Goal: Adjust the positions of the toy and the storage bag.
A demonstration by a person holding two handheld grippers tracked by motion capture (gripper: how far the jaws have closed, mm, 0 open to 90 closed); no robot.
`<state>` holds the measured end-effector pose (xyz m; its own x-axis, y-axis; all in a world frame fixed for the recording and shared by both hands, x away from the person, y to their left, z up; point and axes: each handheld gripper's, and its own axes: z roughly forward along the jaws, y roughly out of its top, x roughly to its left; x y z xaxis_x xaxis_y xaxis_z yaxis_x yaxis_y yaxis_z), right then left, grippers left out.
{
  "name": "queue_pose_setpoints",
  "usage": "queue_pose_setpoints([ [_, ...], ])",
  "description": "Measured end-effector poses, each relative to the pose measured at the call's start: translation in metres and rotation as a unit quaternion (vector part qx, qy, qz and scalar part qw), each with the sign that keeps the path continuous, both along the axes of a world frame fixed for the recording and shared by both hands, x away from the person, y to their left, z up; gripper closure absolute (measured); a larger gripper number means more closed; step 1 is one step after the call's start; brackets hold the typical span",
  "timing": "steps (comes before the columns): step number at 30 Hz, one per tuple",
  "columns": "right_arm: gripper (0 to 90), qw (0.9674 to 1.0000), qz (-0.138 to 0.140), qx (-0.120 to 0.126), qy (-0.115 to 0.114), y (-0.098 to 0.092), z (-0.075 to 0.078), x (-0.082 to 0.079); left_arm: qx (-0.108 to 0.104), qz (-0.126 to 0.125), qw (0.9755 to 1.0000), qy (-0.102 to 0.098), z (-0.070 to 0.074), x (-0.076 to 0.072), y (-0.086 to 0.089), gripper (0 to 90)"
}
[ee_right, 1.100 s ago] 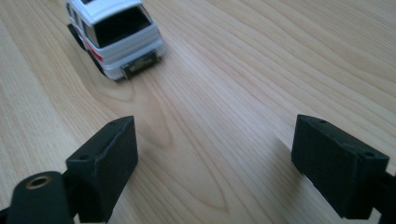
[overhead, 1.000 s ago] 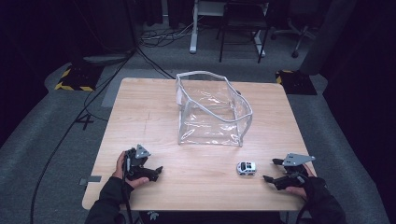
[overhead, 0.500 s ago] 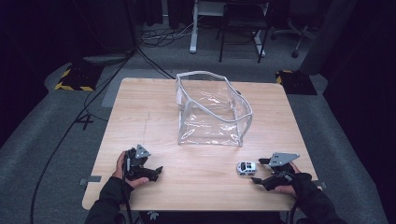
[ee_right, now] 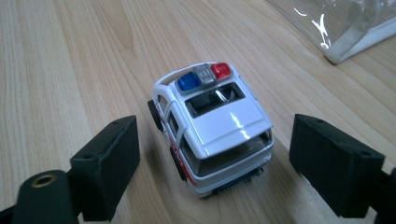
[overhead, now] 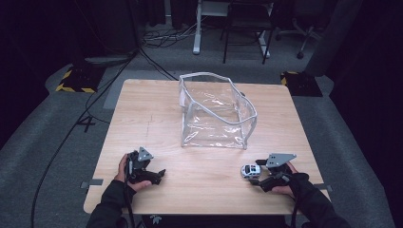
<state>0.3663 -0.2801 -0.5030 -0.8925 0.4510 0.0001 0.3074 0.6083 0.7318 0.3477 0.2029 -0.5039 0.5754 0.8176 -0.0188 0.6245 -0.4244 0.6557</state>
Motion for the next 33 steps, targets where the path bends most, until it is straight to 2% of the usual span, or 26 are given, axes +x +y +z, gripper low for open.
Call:
queue_pose_setpoints([
  [2, 18.1, 1.0, -0.006, -0.001, 0.006, 0.0018, 0.0005, -0.0006, 0.0, 0.0, 1.0, 0.0, 0.0, 0.0, 0.0, 0.6],
  [3, 18.8, 1.0, 0.003, 0.004, -0.006, 0.0029, -0.0001, 0.0017, 0.0, 0.0, 1.0, 0.0, 0.0, 0.0, 0.0, 0.6],
  [4, 19.9, 1.0, -0.005, 0.001, 0.006, 0.0036, 0.0007, 0.0, 0.0, 0.0, 1.0, 0.0, 0.0, 0.0, 0.0, 0.5],
  [5, 20.6, 1.0, 0.004, 0.005, -0.005, 0.0049, -0.0001, 0.0016, 0.0, 0.0, 1.0, 0.0, 0.0, 0.0, 0.0, 0.6],
  [6, 21.2, 1.0, 0.004, 0.004, -0.004, 0.0056, 0.0001, 0.0017, 0.0, 0.0, 1.0, 0.0, 0.0, 0.0, 0.0, 0.6],
  [7, 21.4, 1.0, -0.003, 0.001, 0.008, 0.0059, 0.001, 0.0003, 0.0, 0.0, 1.0, 0.0, 0.0, 0.0, 0.0, 0.6],
  [8, 21.5, 0.9999, 0.011, 0.006, -0.007, 0.0068, -0.0001, 0.0032, 0.0, 0.001, 1.0, -0.001, -0.0001, 0.0, -0.0001, 0.6],
  [15, 22.7, 0.9999, 0.011, 0.009, -0.005, 0.0073, -0.0002, 0.003, 0.0, 0.001, 1.0, -0.001, -0.0001, -0.0001, -0.0001, 0.6],
  [21, 30.5, 0.9998, 0.012, 0.011, -0.011, 0.0076, 0.0004, 0.0027, 0.0, 0.0, 1.0, 0.0, 0.0, 0.0, 0.0, 0.6],
  [22, 32.3, 1.0, 0.004, 0.008, 0.001, 0.0077, 0.0012, 0.0007, 0.0, 0.0, 1.0, 0.0, 0.0, 0.0, 0.0, 0.6],
  [23, 35.0, 0.9999, 0.003, 0.01, 0.002, 0.008, 0.0012, -0.0003, 0.0, 0.0, 1.0, 0.0, 0.0, 0.0, 0.0, 0.6],
  [33, 38.7, 0.9999, 0.009, 0.014, 0.0, 0.0078, 0.0013, -0.0006, 0.0, 0.0, 1.0, 0.0, 0.0, 0.0, 0.0, 0.6],
])
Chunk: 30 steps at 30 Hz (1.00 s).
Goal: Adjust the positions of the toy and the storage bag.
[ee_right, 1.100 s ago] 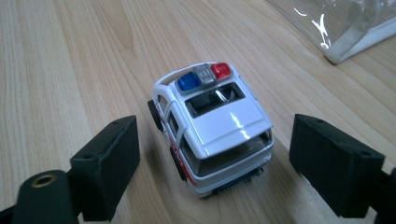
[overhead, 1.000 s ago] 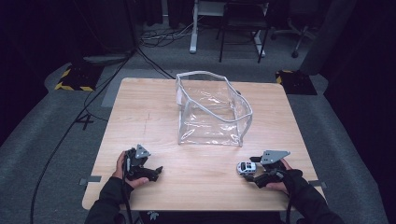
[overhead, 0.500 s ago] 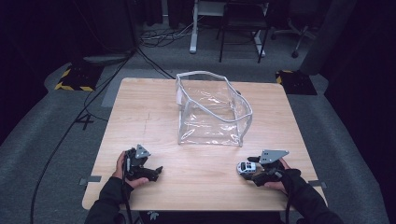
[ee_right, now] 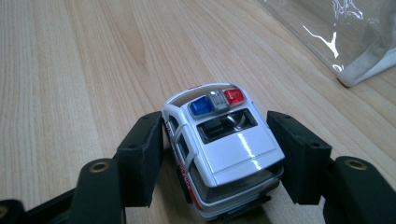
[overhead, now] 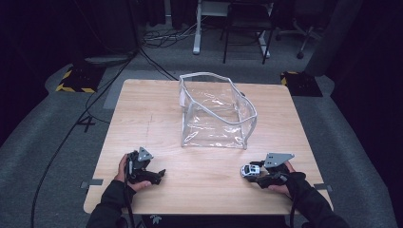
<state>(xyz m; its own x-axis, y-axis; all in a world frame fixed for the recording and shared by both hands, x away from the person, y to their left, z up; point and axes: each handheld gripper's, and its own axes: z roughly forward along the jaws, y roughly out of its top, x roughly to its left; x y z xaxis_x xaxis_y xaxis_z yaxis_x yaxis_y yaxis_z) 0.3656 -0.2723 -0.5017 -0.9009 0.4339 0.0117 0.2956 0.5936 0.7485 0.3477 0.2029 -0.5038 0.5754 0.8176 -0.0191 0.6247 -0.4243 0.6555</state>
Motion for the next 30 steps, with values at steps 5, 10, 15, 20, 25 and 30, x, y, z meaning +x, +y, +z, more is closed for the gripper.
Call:
queue_pose_setpoints([
  [5, 39.6, 1.0, -0.003, -0.002, 0.001, -0.0005, 0.0004, -0.001, 0.0, 0.0, 1.0, 0.0, 0.0, 0.0, 0.0, 0.6],
  [10, 40.6, 1.0, -0.005, -0.003, -0.002, -0.0009, 0.0007, -0.0018, 0.0, 0.0, 1.0, 0.0, 0.0, 0.0, 0.0, 0.6],
  [15, 42.8, 1.0, -0.003, 0.002, -0.005, -0.0025, 0.0008, -0.0003, 0.0, 0.0, 1.0, 0.0, 0.0, 0.0, 0.0, 0.6],
  [20, 47.7, 0.9998, -0.011, 0.007, -0.013, -0.0057, 0.0006, 0.0022, 0.0, 0.0, 1.0, 0.0, 0.0, 0.0, 0.0, 0.6],
  [25, 47.8, 0.9998, -0.012, 0.005, -0.015, -0.0054, 0.0008, 0.0019, 0.001, -0.001, 1.0, 0.0, 0.0001, 0.0001, 0.0001, 0.6],
  [30, 47.8, 0.9996, -0.02, 0.004, -0.018, -0.0064, 0.0007, 0.0025, 0.0, 0.0, 1.0, 0.0, 0.0, 0.0, -0.0001, 0.6],
])
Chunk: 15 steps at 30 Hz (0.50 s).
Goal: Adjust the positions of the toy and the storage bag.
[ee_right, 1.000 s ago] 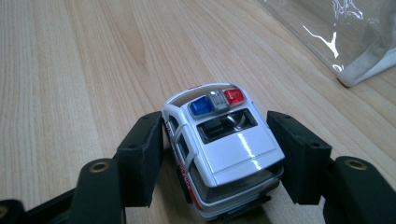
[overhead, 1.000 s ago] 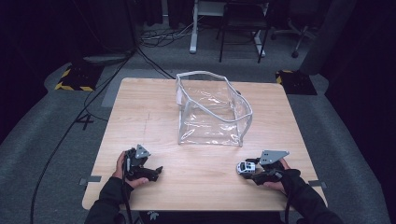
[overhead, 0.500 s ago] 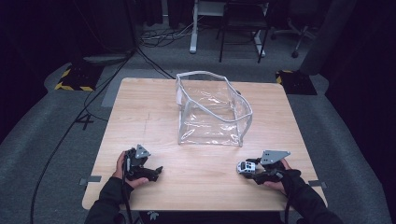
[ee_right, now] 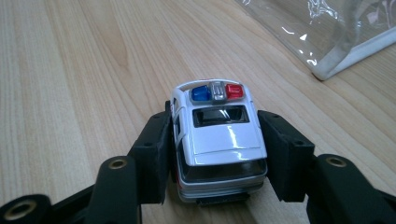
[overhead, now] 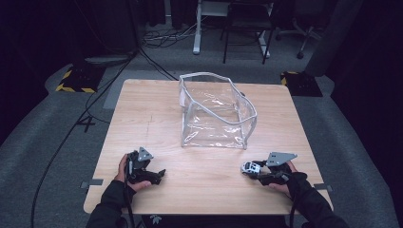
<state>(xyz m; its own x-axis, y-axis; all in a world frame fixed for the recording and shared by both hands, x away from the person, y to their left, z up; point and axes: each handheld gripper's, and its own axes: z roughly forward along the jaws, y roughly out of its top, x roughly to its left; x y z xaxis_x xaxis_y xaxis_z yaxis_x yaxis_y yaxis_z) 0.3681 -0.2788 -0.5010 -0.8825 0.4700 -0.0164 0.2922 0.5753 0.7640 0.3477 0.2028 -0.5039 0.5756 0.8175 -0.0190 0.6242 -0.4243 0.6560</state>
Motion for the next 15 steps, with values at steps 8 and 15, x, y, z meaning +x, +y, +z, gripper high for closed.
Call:
queue_pose_setpoints([
  [8, 47.9, 0.9998, -0.018, -0.002, -0.002, -0.003, 0.0, 0.003, 0.0, 0.0, 1.0, 0.0, 0.0, 0.0, 0.0, 0.6],
  [15, 47.9, 0.9973, -0.072, -0.005, -0.012, -0.014, 0.001, 0.013, 0.001, -0.001, 1.0, -0.001, 0.0, 0.0, 0.0, 0.5],
])
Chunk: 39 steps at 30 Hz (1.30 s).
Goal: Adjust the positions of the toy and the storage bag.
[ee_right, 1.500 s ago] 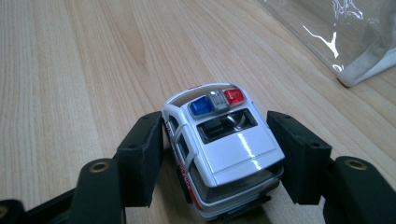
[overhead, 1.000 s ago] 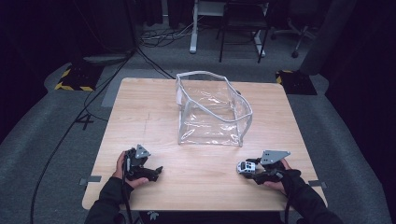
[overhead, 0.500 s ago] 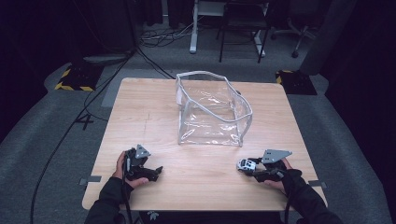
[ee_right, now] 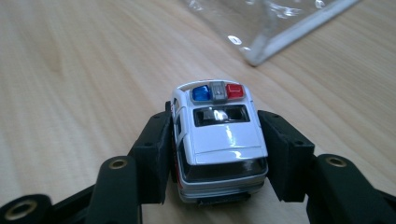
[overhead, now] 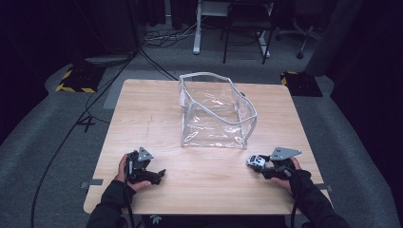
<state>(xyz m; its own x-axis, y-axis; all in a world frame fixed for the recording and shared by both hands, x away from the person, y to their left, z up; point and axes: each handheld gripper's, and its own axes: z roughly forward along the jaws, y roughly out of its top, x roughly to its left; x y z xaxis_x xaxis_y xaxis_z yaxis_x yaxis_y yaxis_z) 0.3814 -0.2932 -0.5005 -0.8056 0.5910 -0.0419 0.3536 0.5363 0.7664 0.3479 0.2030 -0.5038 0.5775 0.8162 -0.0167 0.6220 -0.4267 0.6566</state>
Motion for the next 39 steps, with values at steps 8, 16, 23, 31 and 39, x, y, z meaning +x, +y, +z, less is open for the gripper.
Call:
queue_pose_setpoints([
  [8, 48.0, 0.9981, -0.062, -0.003, -0.008, -0.017, 0.0, 0.018, -0.001, 0.001, 1.0, 0.001, 0.0, 0.0, 0.0, 0.6],
  [16, 48.0, 0.9911, -0.133, 0.002, -0.006, -0.036, 0.0, 0.045, -0.001, 0.001, 1.0, 0.001, 0.0, 0.0, 0.0, 0.6],
  [23, 48.0, 0.985, -0.172, 0.014, -0.01, -0.053, 0.002, 0.066, 0.0, 0.0, 1.0, 0.001, 0.0, 0.0, 0.0, 0.6],
  [31, 48.0, 0.9828, -0.184, -0.001, -0.016, -0.05, 0.0, 0.083, -0.001, 0.001, 1.0, 0.001, 0.0, 0.0, 0.0, 0.6],
  [39, 48.0, 0.9794, -0.202, 0.002, -0.006, -0.049, 0.0, 0.105, 0.0, 0.001, 1.0, 0.001, 0.0, 0.0, 0.0, 0.6],
])
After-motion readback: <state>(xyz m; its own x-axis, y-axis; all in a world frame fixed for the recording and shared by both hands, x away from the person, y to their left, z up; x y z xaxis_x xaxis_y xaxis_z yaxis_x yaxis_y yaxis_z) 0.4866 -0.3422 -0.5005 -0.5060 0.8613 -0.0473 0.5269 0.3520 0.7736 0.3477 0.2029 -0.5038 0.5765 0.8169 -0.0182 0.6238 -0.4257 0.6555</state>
